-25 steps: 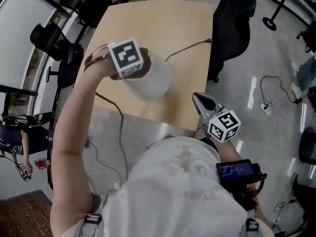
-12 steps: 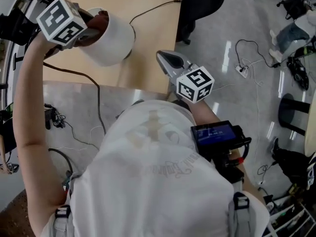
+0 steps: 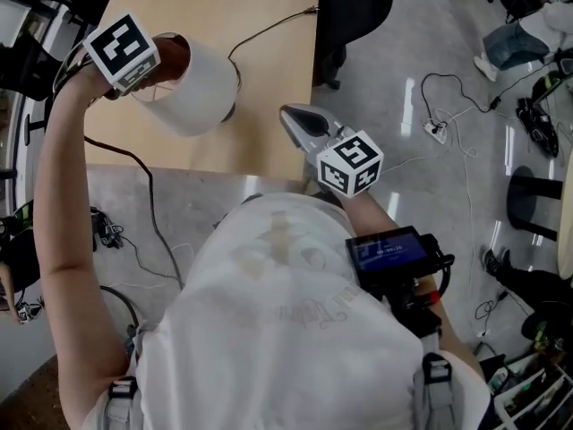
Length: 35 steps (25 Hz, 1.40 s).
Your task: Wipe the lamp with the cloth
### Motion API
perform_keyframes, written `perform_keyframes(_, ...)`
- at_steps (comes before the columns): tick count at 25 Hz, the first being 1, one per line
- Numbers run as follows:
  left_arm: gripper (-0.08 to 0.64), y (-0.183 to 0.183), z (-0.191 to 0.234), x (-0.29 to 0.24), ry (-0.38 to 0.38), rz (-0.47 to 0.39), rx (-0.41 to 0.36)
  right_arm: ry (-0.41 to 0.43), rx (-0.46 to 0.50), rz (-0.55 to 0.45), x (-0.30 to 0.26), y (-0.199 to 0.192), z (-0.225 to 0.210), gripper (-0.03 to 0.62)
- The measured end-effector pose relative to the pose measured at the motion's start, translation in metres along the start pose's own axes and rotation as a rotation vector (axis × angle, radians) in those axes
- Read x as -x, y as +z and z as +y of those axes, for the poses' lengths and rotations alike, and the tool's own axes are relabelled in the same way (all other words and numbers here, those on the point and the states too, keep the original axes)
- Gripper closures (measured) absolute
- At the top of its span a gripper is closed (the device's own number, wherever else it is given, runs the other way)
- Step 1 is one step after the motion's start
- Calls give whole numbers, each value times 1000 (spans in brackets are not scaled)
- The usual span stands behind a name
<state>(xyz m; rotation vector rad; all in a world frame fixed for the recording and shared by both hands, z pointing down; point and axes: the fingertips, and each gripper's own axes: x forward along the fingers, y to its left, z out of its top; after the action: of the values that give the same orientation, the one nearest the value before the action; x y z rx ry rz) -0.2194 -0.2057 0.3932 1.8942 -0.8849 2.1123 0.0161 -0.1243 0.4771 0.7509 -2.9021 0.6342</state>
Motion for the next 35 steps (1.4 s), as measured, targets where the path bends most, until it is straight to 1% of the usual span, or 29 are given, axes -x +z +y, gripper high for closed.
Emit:
perform_keyframes(3,394,21,-2,5,18,-87,8,-21,-1,0,5,-2,-8,580)
perform_keyframes(7,394,40,-17,23,-29,-221,27,-31,2,-6,4,1,-11,580)
perform_keyframes(9,396,43,-20,30,-37,-275,43,-35,3,-6,6,1,-12,580)
perform_keyframes(12,396,44,-13,45,-3,-382,92,-46,1,-5,6,2,-16,580)
perform_keyframes(14,394,38,-7,57,28,-465,156,-57,-3,1,6,3,-18,578)
perform_keyframes(16,394,34,-5,68,61,-564,225,-67,-6,7,8,4,-19,578)
perform_keyframes(18,394,32,-10,78,90,-681,274,-71,4,7,10,3,-18,580)
perform_keyframes(20,394,28,-17,91,111,-804,300,-64,32,8,9,7,-12,578)
perform_keyframes(22,396,23,-21,104,132,-902,313,-50,61,11,4,15,-3,578)
perform_keyframes(24,396,15,-31,113,155,-966,322,-35,82,2,2,23,8,578)
perform_keyframes(26,394,-5,-56,117,183,-1028,338,-23,111,-20,3,24,29,578)
perform_keyframes(28,394,-30,-82,117,195,-1107,392,-8,151,-36,1,24,53,578)
perform_keyframes(32,396,-64,-116,114,156,-1299,582,16,204,-42,-10,29,85,579)
perform_keyframes(33,396,-71,-121,110,154,-1326,627,19,210,-41,-13,30,90,579)
perform_keyframes(35,396,-85,-130,97,172,-1346,698,26,219,-42,-19,31,100,580)
